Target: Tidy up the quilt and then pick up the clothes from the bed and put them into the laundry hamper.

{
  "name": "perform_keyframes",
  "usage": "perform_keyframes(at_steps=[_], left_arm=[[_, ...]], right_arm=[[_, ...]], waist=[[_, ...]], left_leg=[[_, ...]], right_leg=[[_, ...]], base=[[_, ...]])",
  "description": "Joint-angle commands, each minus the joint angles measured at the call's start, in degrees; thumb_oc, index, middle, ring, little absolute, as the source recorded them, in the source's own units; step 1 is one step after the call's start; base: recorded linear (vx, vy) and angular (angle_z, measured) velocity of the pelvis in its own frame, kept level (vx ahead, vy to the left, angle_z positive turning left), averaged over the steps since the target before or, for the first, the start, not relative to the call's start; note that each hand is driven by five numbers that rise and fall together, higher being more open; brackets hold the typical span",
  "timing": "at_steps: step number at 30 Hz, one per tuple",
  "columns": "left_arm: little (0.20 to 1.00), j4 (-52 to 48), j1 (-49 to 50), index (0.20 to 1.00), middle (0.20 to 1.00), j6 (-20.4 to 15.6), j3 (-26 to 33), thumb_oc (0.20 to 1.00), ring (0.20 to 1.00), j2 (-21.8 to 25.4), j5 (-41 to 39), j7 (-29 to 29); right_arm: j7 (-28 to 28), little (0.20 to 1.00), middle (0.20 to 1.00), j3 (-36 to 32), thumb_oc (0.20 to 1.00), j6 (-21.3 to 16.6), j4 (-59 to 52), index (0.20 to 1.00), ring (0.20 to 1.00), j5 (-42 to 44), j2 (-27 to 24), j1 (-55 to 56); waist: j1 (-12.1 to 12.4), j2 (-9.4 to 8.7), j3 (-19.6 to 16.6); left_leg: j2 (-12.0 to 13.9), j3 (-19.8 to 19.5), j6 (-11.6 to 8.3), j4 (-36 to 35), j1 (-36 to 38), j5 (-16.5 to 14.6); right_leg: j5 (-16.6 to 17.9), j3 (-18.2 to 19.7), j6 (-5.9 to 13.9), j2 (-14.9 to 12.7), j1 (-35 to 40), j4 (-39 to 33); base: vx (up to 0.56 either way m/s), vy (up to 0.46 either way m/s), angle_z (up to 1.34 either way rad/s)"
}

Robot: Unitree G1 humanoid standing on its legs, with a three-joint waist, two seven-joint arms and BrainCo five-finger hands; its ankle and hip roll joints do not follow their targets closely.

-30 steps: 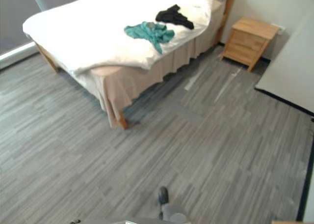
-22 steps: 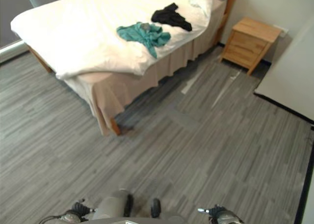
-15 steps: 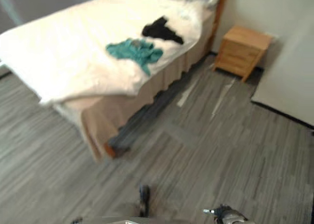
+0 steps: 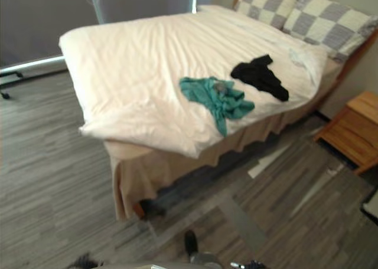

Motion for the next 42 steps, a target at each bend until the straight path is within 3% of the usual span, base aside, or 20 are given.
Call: perform_keyframes(at_steps=[1, 2, 3, 4, 6, 7, 11, 14, 16, 20, 25, 27, 29, 30, 31, 32, 33, 39, 41, 42], left_arm=[[1.0, -1.39, -6.47, 1.0, 1.0, -0.45, -1.08, 1.0, 1.0, 1.19, -3.78, 1.62], [1.0, -2.31, -7.28, 1.0, 1.0, -0.45, -1.5, 1.0, 1.0, 1.37, -4.16, 1.72], [1.0, -2.32, -7.3, 1.0, 1.0, -0.44, -1.5, 1.0, 1.0, 1.38, -4.16, 1.72], [1.0, -4.03, -7.55, 1.0, 1.0, -0.91, -1.15, 1.0, 1.0, 1.8, -5.47, 2.02], [1.0, -5.47, -7.26, 1.0, 1.0, -1.53, -0.16, 1.0, 1.0, 1.92, -7.37, 2.02], [1.0, -6.98, -6.57, 1.0, 1.0, -2.42, 1.74, 1.0, 1.0, 2.02, -10.68, 1.96], [1.0, -10.28, -5.52, 1.0, 1.0, -4.04, 4.3, 1.0, 1.0, 3.08, -14.7, 3.39], [1.0, -28.79, -5.47, 1.0, 1.0, -6.32, 5.13, 1.0, 1.0, 8.14, -12.68, 9.65], [1.0, -45.51, -5.25, 1.0, 1.0, -7.23, 5.25, 1.0, 1.0, 13.4, -5.55, 12.05], [1.0, -54.54, -10.61, 1.0, 1.0, -7.68, 3.72, 1.0, 1.0, 18.79, 0.61, 13.73], [1.0, -54.01, -37.41, 1.0, 1.0, -5.11, -9.8, 1.0, 1.0, 25.44, 8.06, 18.86], [1.0, -51.38, -43.01, 1.0, 1.0, -4.57, -13.12, 1.0, 1.0, 25.83, 9.08, 19.87], [1.0, -46.15, -53.62, 1.0, 1.0, -2.84, -20.56, 1.0, 1.0, 26.54, 13.15, 20.46], [1.0, -39.59, -62.96, 1.0, 1.0, -0.88, -29.09, 1.0, 1.0, 25.89, 18.86, 19.76], [1.0, -36.55, -66.92, 1.0, 1.0, 0.05, -32.36, 1.0, 1.0, 24.91, 21.34, 20.36], [1.0, -36.43, -67.08, 1.0, 1.0, 0.01, -32.49, 1.0, 1.0, 24.88, 21.31, 20.4], [1.0, -31.44, -73.07, 1.0, 1.0, 1.69, -37.83, 1.0, 1.0, 22.75, 26.04, 20.93], [1.0, -20.19, -79.23, 1.0, 1.0, 3.1, -45.64, 1.0, 1.0, 15.14, 33.35, 16.92], [1.0, -18.78, -78.4, 1.0, 1.0, 3.62, -44.97, 1.0, 1.0, 13.95, 33.32, 16.57], [0.592, -17.29, -76.25, 0.592, 0.592, 4.2, -43.31, 0.592, 0.592, 12.87, 32.3, 16.36]], right_arm=[[-1.58, 1.0, 1.0, -0.52, 1.0, -0.51, 1.07, 1.0, 1.0, 1.93, -4.94, -3.3], [-2.02, 1.0, 1.0, -0.62, 1.0, -0.4, 0.89, 1.0, 1.0, 2.3, -5.42, -3.55], [-2.02, 1.0, 1.0, -0.63, 1.0, -0.41, 0.91, 1.0, 1.0, 2.3, -5.42, -3.57], [-2.51, 1.0, 1.0, -0.81, 1.0, -0.25, 1.08, 1.0, 1.0, 2.73, -6.24, -3.9], [-2.36, 1.0, 1.0, -0.87, 1.0, -0.24, 1.42, 1.0, 1.0, 2.52, -6.52, -3.76], [-2.58, 1.0, 1.0, -2.16, 1.0, -0.3, 2.22, 1.0, 1.0, 2.54, -6.78, -3.11], [-2.77, 1.0, 1.0, -2.09, 1.0, -0.7, 1.98, 1.0, 1.0, 2.53, -6.29, -2.11], [-3.61, 1.0, 1.0, -1.98, 1.0, -2.13, -1.28, 1.0, 1.0, 3.3, -4.41, 0.69], [-2.84, 1.0, 1.0, -2.12, 1.0, -2.39, -1.82, 1.0, 1.0, 2.72, -3.02, 3.39], [-1.91, 1.0, 1.0, -0.85, 1.0, -1.95, -0.49, 1.0, 1.0, 0.93, -3.1, 3.82], [-2.82, 1.0, 1.0, 3.91, 1.0, -1.1, 0.42, 1.0, 1.0, -1.62, -6.28, -0.26], [-3.13, 1.0, 1.0, 4.44, 1.0, -1.23, 0.01, 1.0, 1.0, -1.51, -6.59, -0.99], [-3.59, 1.0, 1.0, 6.11, 1.0, -1.65, -1.26, 1.0, 1.0, -1.59, -7.35, -1.28], [-4.04, 1.0, 1.0, 7.0, 1.0, -1.96, -0.62, 1.0, 1.0, -1.4, -7.67, -1.28], [-4.31, 1.0, 1.0, 7.35, 1.0, -2.17, -0.29, 1.0, 1.0, -1.13, -7.68, -1.31], [-4.32, 1.0, 1.0, 7.29, 1.0, -2.18, -0.28, 1.0, 1.0, -1.14, -7.62, -1.36], [-5.01, 1.0, 1.0, 8.04, 1.0, -2.53, 0.17, 1.0, 1.0, -0.32, -7.9, -1.66], [-5.57, 1.0, 1.0, 10.07, 1.0, -3.14, 0.73, 1.0, 1.0, 0.39, -7.94, -2.91], [-5.7, 1.0, 1.0, 9.97, 1.0, -3.24, 0.51, 1.0, 1.0, 1.01, -7.86, -3.04], [-6.12, 1.0, 1.0, 9.65, 1.0, -3.38, 0.35, 1.0, 1.0, 1.72, -7.62, -3.29]], waist=[[-0.34, 0.01, 5.77], [-0.23, -0.3, 6.68], [-0.33, -0.28, 6.56], [-0.11, -0.22, 6.96], [0.37, 0.31, 6.65], [0.04, 1.7, 5.72], [0.09, 2.33, 5.22], [-0.56, 2.02, 5.56], [-1.28, 2.18, 6.02], [-2.34, 2.5, 6.88], [-5.31, 3.27, 10.4], [-5.86, 3.35, 10.63], [-7.16, 3.47, 11.65], [-8.16, 3.7, 12.8], [-8.66, 3.86, 13.22], [-8.58, 3.79, 13.13], [-9.5, 4.22, 14.19], [-11.4, 4.66, 16.53], [-11.52, 4.59, 16.66], [-11.61, 4.63, 16.72]], left_leg=[[8.83, 11.67, -2.77, 8.29, -12.02, 5.92], [8.14, 14.77, -2.71, 10.74, -15.25, 6.72], [8.09, 14.68, -2.69, 11.13, -15.62, 6.56], [5.92, 18.28, -1.97, 10.77, -18.54, 6.11], [4.15, 18.42, -0.99, 9.5, -19.31, 5.83], [5.85, 21.75, -0.05, 3.09, -16.54, 6.43], [5.99, 21.0, 0.15, -0.56, -13.97, 8.1], [7.4, 21.84, -0.67, -4.06, -12.7, 9.7], [7.96, 22.02, -1.01, -4.65, -12.33, 9.42], [8.35, 22.52, -1.26, -4.65, -13.4, 9.27], [8.93, 24.63, -1.07, -4.65, -19.78, 10.1], [9.09, 25.26, -1.1, -4.65, -21.35, 10.46], [9.22, 26.01, -1.1, -4.32, -22.93, 10.58], [9.17, 26.26, -1.03, -3.77, -24.42, 10.87], [9.14, 26.42, -1.03, -3.61, -24.83, 10.9], [9.11, 26.46, -1.04, -3.59, -25.06, 11.04], [8.99, 26.75, -1.08, -3.53, -25.47, 10.87], [8.52, 28.61, -0.89, -2.86, -25.94, 9.9], [8.49, 28.9, -0.82, -2.75, -25.73, 9.65], [8.45, 29.2, -0.79, -2.75, -25.35, 9.43]], right_leg=[[-1.28, -0.45, 4.79, -6.61, 1.39, 0.05], [-1.76, -2.16, 4.28, -7.06, 1.67, -0.21], [-1.76, -2.24, 4.3, -7.08, 1.53, -0.2], [-2.32, -3.87, 3.64, -6.73, 1.4, -0.25], [-2.63, -4.46, 3.57, -6.22, 1.36, -0.25], [-3.36, -5.86, 3.6, -5.28, 1.62, -0.24], [-3.82, -6.46, 3.24, -4.33, 1.85, 0.31], [-4.22, -7.96, 3.12, -4.26, 1.31, 0.95], [-4.06, -7.93, 3.34, -3.7, 1.09, 0.51], [-3.54, -6.84, 3.44, -3.3, -1.3, 0.73], [-2.84, -4.03, 3.76, -2.51, -11.3, 4.86], [-2.68, -3.66, 3.94, -2.57, -13.29, 5.5], [-2.57, -3.19, 4.13, -2.65, -15.1, 6.11], [-2.24, -2.93, 4.28, -2.82, -16.64, 6.48], [-2.19, -2.83, 4.32, -2.87, -17.2, 6.63], [-2.03, -2.77, 4.32, -2.89, -17.41, 6.58], [-1.88, -2.47, 4.55, -3.01, -17.87, 6.38], [-0.45, -0.61, 5.01, -3.05, -18.92, 5.25], [-0.3, -0.23, 5.06, -3.02, -18.83, 5.06], [-0.26, 0.1, 5.05, -3.0, -18.59, 4.81]], base=[[-0.03, -0.332, 0.95], [-0.11, -0.155, 1.65], [-0.06, -0.197, 1.6], [-0.01, -0.122, 1.34], [0.07, -0.122, 0.35], [0.12, -0.073, 0.17], [0.09, 0.006, 0.2], [0.03, -0.025, 0.12], [0.04, -0.039, 0.09], [-0.01, 0.002, -0.02], [-0.11, 0.029, -0.2], [-0.06, 0.02, -0.29], [-0.07, 0.024, -0.26], [-0.06, 0.024, -0.24], [-0.04, 0.018, -0.12], [-0.02, 0.031, -0.19], [-0.02, 0.023, -0.16], [-0.01, 0.044, -0.19], [0.02, 0.033, -0.21], [0.04, 0.034, -0.21]])
